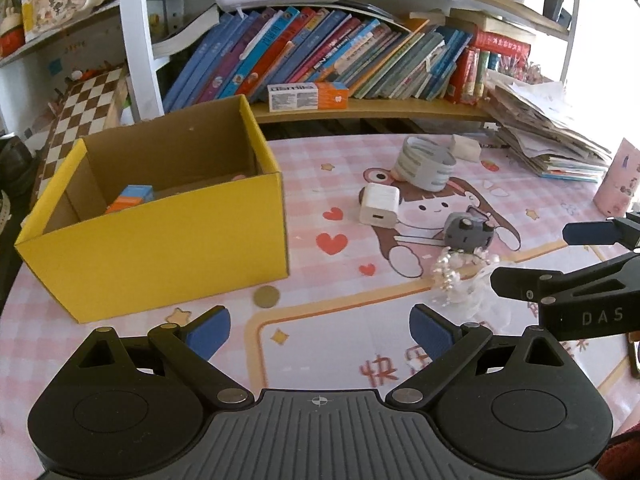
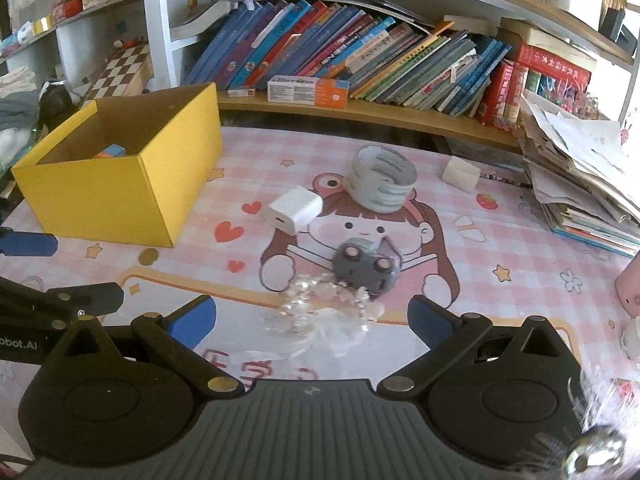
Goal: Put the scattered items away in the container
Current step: 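Lower left gripper onto the pearl ribbon bow and close while right gripper approaches the grey toy car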
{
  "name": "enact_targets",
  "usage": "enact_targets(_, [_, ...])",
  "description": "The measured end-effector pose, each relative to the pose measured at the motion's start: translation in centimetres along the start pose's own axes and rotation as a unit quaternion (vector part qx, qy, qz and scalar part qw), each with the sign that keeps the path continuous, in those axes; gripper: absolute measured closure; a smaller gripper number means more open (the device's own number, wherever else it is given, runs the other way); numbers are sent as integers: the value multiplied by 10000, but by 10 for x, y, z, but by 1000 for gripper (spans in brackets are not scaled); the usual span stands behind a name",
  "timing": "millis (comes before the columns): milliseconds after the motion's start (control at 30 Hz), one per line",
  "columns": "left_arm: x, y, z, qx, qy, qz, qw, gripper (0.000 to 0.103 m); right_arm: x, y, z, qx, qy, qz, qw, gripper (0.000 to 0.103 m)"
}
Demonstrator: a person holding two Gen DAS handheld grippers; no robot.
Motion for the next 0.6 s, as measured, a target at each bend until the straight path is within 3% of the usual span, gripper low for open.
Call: enact_targets(600, [3,58,15,131,-177,216,9995,5,-4,53,7,418,-2,184,9990,0])
Point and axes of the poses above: each gripper's, at about its wrist camera, not at the fingertips, and z roughly the way its jaws point, y to its right, x to its top, the point moved 9 cm from there along z, roughly the way its jaws point, and after that the axes turned 1 degree about -z, right-handed, at the moved point
